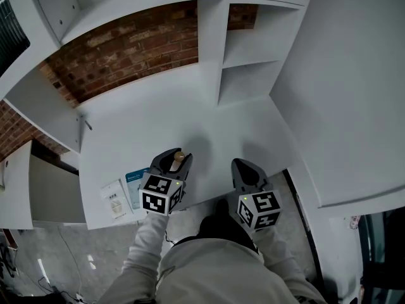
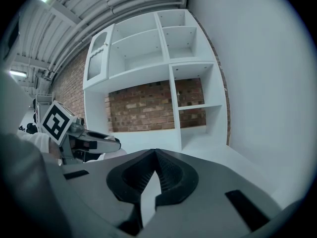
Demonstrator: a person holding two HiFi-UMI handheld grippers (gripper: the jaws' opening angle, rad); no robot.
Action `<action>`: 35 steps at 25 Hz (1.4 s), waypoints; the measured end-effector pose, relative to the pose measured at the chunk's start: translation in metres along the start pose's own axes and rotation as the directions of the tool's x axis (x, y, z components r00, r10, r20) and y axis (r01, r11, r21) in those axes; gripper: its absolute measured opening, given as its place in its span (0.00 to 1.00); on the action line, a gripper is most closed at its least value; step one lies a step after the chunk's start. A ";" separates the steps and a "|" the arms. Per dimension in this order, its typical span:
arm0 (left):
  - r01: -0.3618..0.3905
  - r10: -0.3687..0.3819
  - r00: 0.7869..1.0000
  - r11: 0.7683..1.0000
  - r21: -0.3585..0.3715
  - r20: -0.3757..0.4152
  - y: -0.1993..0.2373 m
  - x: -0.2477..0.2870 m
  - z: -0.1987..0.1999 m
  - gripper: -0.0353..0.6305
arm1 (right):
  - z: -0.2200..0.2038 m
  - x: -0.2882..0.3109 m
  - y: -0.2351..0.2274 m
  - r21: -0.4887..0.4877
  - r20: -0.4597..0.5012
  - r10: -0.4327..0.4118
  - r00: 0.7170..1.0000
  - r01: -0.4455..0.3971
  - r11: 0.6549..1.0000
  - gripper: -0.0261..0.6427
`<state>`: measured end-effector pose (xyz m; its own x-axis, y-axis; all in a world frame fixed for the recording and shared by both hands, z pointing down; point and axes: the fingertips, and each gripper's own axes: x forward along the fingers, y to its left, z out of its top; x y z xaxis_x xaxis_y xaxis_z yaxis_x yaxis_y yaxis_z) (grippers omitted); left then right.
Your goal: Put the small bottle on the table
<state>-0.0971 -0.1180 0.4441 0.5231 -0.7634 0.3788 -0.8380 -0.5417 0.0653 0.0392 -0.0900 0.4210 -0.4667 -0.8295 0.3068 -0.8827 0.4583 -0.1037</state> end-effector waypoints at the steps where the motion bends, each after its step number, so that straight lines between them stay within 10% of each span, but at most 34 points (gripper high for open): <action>1: 0.001 -0.001 1.000 1.000 0.000 0.000 0.002 0.004 0.001 0.27 | 0.000 0.003 -0.001 0.004 -0.002 0.001 1.000 -0.001 1.000 0.08; 35: -0.038 0.037 0.995 0.999 -0.010 -0.089 0.087 0.178 0.023 0.27 | 0.024 0.117 -0.083 0.017 -0.065 0.053 0.996 -0.052 0.999 0.08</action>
<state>-0.0738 -0.3089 0.4958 0.4760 -0.7488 0.4612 -0.8587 -0.5090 0.0599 0.0565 -0.2326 0.4429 -0.5081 -0.7817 0.3618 -0.8582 0.4949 -0.1359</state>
